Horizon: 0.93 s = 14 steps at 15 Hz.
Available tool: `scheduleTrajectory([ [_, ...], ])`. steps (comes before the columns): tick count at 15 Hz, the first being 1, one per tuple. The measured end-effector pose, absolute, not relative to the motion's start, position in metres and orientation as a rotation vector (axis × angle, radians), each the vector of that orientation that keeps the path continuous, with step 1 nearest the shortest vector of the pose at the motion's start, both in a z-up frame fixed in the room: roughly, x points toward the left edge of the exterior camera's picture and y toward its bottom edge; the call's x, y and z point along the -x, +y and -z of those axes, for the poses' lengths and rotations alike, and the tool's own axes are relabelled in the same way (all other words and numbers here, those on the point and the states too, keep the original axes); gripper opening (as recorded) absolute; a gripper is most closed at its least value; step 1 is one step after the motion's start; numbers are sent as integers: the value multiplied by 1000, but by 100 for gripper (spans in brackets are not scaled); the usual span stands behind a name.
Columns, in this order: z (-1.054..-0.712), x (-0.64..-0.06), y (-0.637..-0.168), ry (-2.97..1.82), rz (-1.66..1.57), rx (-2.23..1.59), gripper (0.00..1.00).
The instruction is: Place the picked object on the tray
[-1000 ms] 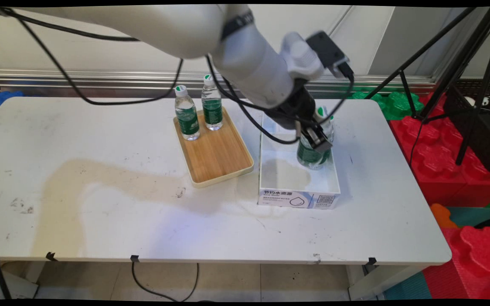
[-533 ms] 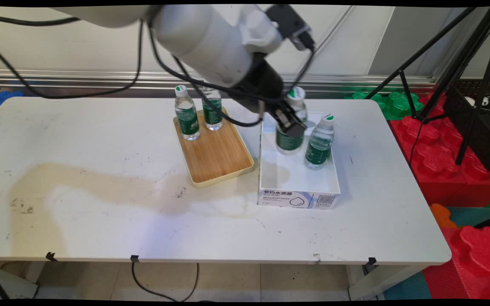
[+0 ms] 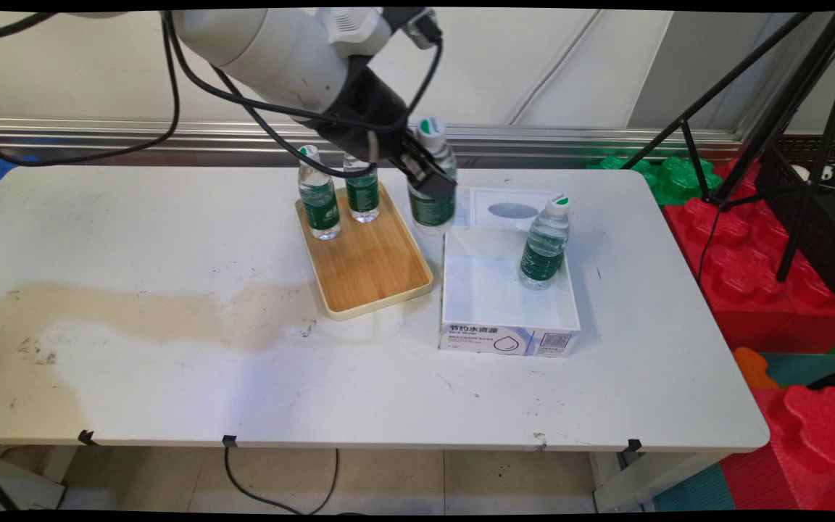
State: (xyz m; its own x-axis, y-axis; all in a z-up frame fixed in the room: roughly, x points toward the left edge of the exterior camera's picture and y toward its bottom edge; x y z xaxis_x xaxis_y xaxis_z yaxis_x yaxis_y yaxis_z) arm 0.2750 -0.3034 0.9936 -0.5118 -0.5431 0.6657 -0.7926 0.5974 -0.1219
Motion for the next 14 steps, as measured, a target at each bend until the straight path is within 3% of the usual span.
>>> scheduleTrajectory([
  [14,-914,-329,-351,-2320,-547,-1208,0],
])
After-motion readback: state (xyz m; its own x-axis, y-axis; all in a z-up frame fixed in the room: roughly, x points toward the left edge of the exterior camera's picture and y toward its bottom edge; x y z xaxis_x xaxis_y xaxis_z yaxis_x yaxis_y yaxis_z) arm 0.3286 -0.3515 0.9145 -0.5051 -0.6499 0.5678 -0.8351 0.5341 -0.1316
